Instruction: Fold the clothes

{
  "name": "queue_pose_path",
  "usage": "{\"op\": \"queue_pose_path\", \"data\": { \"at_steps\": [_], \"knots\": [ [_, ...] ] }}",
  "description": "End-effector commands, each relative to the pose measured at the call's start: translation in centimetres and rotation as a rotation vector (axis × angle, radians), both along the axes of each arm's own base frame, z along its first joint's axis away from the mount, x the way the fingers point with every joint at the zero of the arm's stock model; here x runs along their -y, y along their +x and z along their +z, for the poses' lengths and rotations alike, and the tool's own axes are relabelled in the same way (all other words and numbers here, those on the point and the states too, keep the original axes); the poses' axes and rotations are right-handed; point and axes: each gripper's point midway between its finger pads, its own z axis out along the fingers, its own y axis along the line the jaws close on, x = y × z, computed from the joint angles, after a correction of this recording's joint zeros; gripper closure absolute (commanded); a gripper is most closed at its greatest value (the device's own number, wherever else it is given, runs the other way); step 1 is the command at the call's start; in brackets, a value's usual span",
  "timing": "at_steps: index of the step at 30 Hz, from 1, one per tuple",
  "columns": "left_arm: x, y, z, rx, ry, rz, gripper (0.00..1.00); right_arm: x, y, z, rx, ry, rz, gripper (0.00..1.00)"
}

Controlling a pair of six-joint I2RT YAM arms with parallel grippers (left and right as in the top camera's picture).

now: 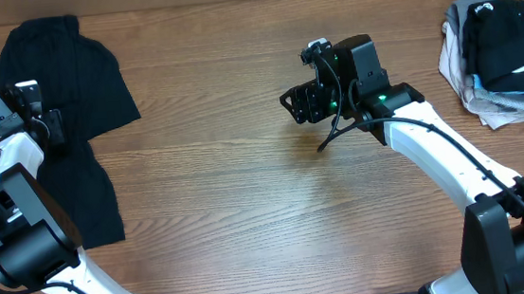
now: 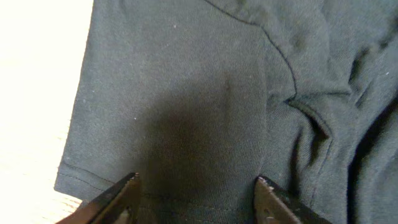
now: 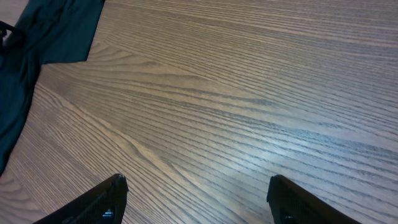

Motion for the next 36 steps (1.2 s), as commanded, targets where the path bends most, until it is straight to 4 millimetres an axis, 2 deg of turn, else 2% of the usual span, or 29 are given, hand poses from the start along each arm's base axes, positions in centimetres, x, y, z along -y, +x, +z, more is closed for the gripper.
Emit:
{"op": "queue_pose_path", "data": {
  "at_steps": [1,2,5,10,14,17,21,25,29,36],
  "knots": [
    [0.5,0.1,-1.9,-0.037,-0.015,-0.028,0.44,-0.2,0.8,0.8,0.025,0.004,-0.004,0.23],
    [0.4,0.0,-2.5,-0.050,-0.013,-0.022,0.47,-0.2,0.8,0.8,0.025,0.004,-0.004,0.23],
    [0.0,-0.4,-3.1,-0.069,0.001,-0.004,0.64,-0.2,0.8,0.8,0.024,0.004,-0.004,0.23],
    [-1.6,-0.5,-2.3,-0.059,0.051,0.086,0.88,-0.2,0.8,0.8,0.026,0.004,-0.004,0.23],
    [-2.4,-0.3,-0.8,-0.039,0.065,0.149,0.96,-0.3,1.0,1.0,0.035,0.008,-0.004,0.23],
    [-2.6,0.0,1.0,-0.013,0.066,0.180,0.96,-0.3,1.1,1.1,0.042,0.011,-0.004,0.23],
    [-2.6,0.6,5.4,0.028,0.077,0.233,0.96,-0.4,1.3,1.3,0.048,0.020,-0.009,0.25],
    [-1.0,1.6,11.5,0.097,0.066,0.241,0.96,-0.7,1.2,1.5,0.037,0.043,-0.012,0.30],
    [2.2,2.3,18.3,0.179,0.063,0.209,0.96,-1.5,0.5,1.7,0.002,0.098,0.017,0.32],
    [9.6,1.9,30.2,0.361,0.089,0.078,0.96,-3.6,-1.6,2.4,-0.104,0.228,0.089,0.38]
  ]
}}
